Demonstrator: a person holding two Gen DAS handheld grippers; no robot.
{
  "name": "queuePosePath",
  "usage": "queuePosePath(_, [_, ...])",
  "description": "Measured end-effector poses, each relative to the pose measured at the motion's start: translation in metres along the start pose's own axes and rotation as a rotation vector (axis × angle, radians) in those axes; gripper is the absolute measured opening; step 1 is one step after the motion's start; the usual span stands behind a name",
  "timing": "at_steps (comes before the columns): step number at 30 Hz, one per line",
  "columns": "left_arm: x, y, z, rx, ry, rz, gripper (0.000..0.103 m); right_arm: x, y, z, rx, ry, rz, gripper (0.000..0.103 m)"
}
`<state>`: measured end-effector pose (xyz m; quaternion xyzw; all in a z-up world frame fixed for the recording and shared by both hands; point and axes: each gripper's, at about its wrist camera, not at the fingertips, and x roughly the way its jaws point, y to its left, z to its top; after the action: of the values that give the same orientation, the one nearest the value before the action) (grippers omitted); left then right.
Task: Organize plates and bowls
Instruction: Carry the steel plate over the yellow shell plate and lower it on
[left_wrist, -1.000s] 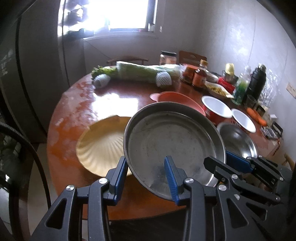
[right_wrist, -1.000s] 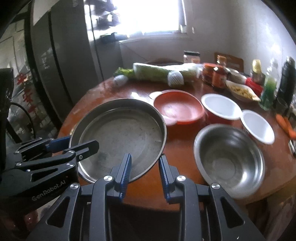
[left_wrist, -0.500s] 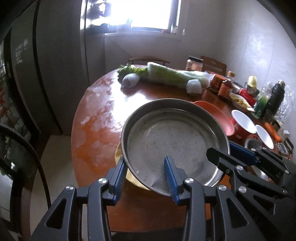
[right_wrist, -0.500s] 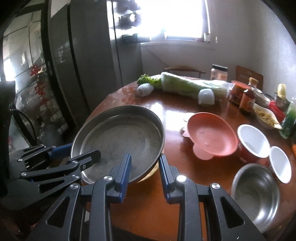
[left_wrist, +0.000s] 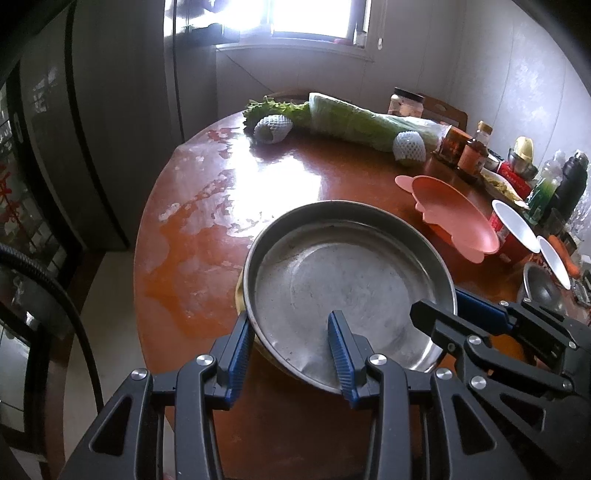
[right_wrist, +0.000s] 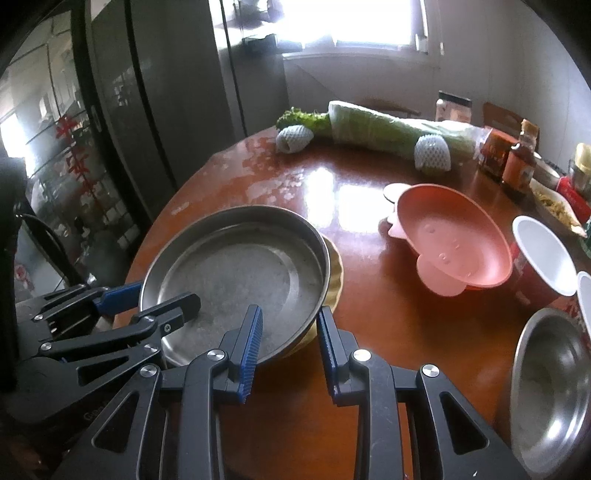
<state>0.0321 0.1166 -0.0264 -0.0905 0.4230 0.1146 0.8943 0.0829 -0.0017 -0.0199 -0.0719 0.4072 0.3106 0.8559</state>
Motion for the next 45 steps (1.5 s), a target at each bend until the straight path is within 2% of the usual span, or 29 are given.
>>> queuePosePath(16, [0.012, 0.012, 0.002, -0.01, 0.023, 0.018, 0.041, 0.012, -0.002, 0.002, 0.004, 0.008, -0.005, 0.031])
queuePosePath(24, [0.016, 0.014, 0.002, -0.016, 0.029, 0.014, 0.048, 0.013, -0.003, 0.004, 0.011, 0.005, -0.014, 0.032])
queuePosePath(37, [0.025, 0.003, 0.003, -0.014, 0.042, -0.047, 0.051, 0.014, -0.016, 0.005, 0.036, 0.003, -0.047, 0.035])
queuePosePath(45, [0.026, -0.006, 0.004, 0.005, 0.04, -0.056, 0.051, 0.011, -0.03, 0.005, 0.084, 0.0, -0.042, 0.037])
